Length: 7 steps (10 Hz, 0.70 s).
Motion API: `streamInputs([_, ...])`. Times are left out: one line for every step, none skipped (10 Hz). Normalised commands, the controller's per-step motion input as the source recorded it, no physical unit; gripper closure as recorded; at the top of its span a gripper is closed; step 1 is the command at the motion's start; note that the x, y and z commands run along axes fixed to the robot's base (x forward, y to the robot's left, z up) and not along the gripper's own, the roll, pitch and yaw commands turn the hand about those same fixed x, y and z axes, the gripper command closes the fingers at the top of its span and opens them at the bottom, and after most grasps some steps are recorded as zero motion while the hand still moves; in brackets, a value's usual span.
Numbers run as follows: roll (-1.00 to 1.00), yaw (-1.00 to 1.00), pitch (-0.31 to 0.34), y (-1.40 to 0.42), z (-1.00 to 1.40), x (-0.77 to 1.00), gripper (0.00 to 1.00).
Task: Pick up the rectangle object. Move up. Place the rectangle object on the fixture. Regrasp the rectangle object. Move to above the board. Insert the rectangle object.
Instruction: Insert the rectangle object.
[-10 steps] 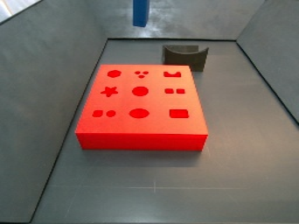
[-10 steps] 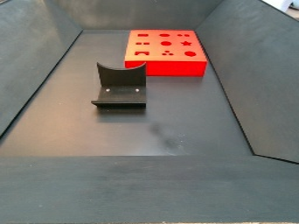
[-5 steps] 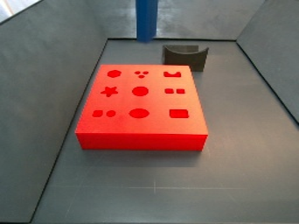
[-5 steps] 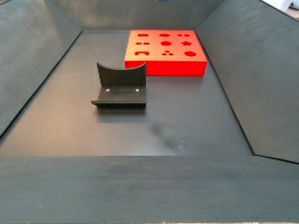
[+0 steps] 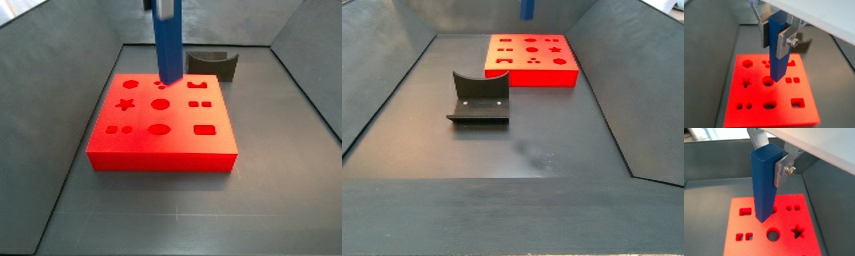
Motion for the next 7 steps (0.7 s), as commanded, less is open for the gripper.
streamInputs([-0.03,-0.95,-0.19,-0.15,-0.52,-0.03,1.0])
streamInputs([-0.06,-0.94,-0.166,-0.13,-0.41,-0.02,1.0])
streamInputs([-0.09,-0.91,-0.117,-0.13,-0.35,0.0,1.0])
streamInputs([0.03,-0.11,0.013,-0.02,0.0,0.46,1.0])
streamInputs([0.0,0.0,0.0,0.03,0.0,0.0,1.0])
streamInputs([0.06,0.0,0.154,0.0,0.0,0.49,1.0])
streamInputs([0.09,-0.05,0.289,0.0,0.0,0.74,1.0])
